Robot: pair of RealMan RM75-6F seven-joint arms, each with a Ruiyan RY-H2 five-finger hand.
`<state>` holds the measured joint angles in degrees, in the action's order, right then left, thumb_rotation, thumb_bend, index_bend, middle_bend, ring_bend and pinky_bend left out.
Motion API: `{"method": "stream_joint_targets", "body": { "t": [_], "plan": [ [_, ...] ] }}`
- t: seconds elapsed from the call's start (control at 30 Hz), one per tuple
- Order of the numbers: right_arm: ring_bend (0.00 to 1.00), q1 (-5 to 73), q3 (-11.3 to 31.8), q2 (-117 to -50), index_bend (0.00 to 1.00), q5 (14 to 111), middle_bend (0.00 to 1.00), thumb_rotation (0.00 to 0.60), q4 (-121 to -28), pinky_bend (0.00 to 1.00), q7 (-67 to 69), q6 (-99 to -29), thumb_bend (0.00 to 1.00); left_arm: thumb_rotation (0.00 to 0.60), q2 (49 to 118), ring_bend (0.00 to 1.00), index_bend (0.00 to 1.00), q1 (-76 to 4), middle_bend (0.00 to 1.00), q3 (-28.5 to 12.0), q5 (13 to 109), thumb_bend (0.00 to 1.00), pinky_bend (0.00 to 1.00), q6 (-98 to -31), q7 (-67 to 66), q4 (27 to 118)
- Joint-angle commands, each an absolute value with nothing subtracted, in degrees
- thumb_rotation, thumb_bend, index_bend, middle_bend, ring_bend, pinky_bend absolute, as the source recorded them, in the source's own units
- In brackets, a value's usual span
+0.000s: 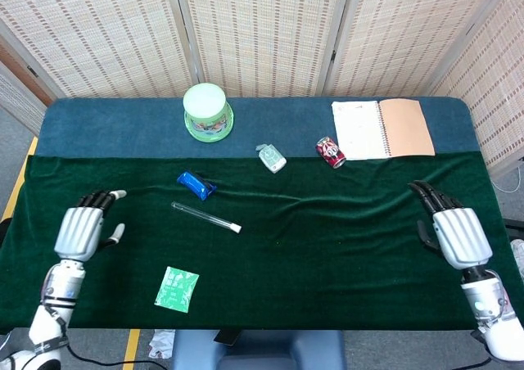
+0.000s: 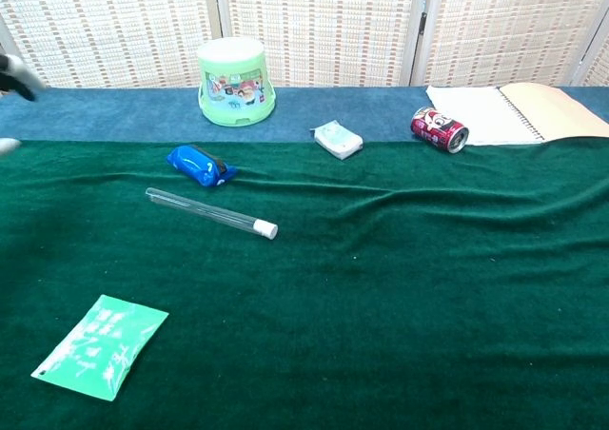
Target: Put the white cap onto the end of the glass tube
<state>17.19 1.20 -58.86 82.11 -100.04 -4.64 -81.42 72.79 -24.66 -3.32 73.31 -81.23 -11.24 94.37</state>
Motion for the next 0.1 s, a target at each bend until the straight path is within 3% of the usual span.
{"method": "stream_joint_targets", "body": {
  "t": [0.03,0.1],
  "plan": [
    [0.22,14.02,0.17,-59.61,0.09,84.25,0.13,0.6,-97.41,0.29,-2.03,-85.04,0.64,0.6,70.48,0.22,0.28,-20.97,0.29,-1.63,75.96,0.4,0.25,-84.8,-8.54,95.31],
    [0.22,12.67,-0.3,-60.2,0.09,85.2,0.13,0.6,-96.0,0.28,-0.84,-86.47,0.64,0.6,69.93,0.22,0.28,-19.15,0.29,-0.75,76.99,0.4,0.25,-86.39,-7.68,95.39]
  ]
}}
